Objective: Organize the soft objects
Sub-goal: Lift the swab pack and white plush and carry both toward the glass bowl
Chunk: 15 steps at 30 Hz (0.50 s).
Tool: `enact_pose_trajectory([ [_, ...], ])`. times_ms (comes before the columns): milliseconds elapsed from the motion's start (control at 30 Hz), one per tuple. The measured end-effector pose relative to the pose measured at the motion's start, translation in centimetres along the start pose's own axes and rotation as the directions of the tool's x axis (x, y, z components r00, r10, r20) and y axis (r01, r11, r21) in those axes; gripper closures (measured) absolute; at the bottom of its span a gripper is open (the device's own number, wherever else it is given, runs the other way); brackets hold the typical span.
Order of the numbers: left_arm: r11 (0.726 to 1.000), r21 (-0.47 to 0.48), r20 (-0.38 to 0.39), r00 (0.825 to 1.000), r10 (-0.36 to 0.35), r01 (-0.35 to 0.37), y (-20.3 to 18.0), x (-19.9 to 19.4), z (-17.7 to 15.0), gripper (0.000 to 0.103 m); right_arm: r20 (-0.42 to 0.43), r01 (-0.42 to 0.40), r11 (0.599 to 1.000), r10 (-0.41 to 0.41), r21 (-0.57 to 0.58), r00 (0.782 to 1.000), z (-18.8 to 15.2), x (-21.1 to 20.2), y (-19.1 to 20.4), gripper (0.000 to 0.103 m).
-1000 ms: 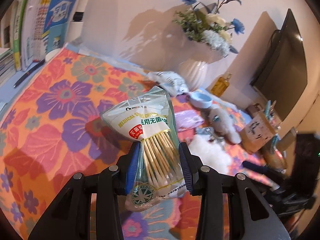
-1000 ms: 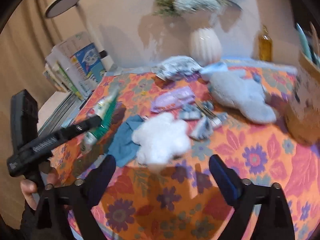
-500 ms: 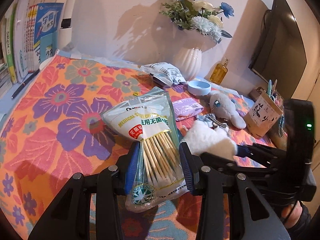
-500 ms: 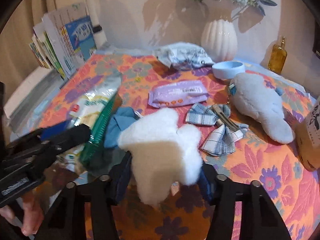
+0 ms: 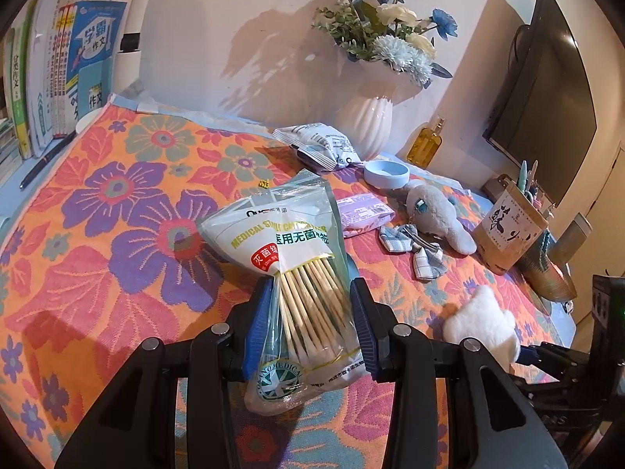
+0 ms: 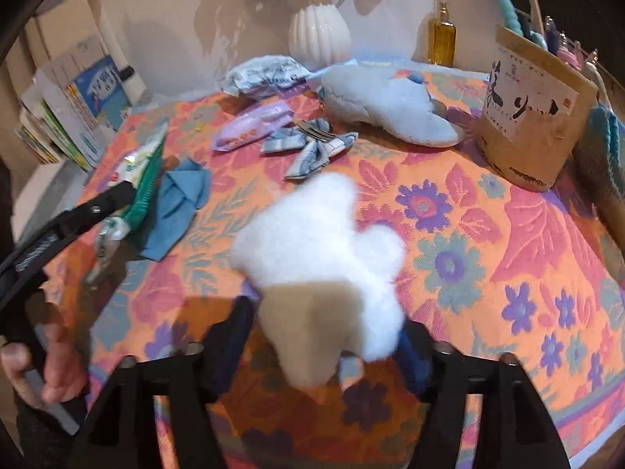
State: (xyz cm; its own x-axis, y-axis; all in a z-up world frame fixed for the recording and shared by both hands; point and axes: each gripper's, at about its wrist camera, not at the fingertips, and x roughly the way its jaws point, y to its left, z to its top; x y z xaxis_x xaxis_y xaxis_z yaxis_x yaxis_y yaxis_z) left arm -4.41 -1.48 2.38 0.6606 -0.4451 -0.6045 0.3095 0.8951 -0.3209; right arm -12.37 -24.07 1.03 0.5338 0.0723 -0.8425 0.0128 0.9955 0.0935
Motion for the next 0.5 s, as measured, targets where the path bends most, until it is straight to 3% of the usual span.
enact_pose_trajectory([
  [67,1.000,0.002,-0.005,1.000,0.003,-0.002,0.0,0.1,0.0,0.066,0.013,-0.005,1.000,0.005,-0.030,1.000,0.1,-0.6,0.2,0.023],
  [167,1.000,0.004,0.000,1.000,0.004,-0.004,-0.1,0.1,0.0,0.065,0.056,0.067,0.995,-0.063,-0.075,0.996,0.3,-1.0,0.7,0.017],
  [367,1.000,0.002,-0.005,1.000,0.017,-0.017,-0.1,0.2,0.0,0.065,0.040,0.081,0.991,-0.077,-0.106,0.996,1.2,0.5,1.2,0.018],
  [433,1.000,0.008,-0.004,1.000,0.024,-0.024,-0.2,0.2,-0.1,0.065,0.030,0.114,0.986,-0.111,-0.118,0.993,1.2,1.0,1.5,0.042],
  [500,1.000,0.022,-0.005,1.000,0.022,-0.022,-0.5,0.1,-0.1,0.065,0.022,0.124,0.984,-0.122,-0.126,0.992,1.1,1.2,1.4,0.050],
])
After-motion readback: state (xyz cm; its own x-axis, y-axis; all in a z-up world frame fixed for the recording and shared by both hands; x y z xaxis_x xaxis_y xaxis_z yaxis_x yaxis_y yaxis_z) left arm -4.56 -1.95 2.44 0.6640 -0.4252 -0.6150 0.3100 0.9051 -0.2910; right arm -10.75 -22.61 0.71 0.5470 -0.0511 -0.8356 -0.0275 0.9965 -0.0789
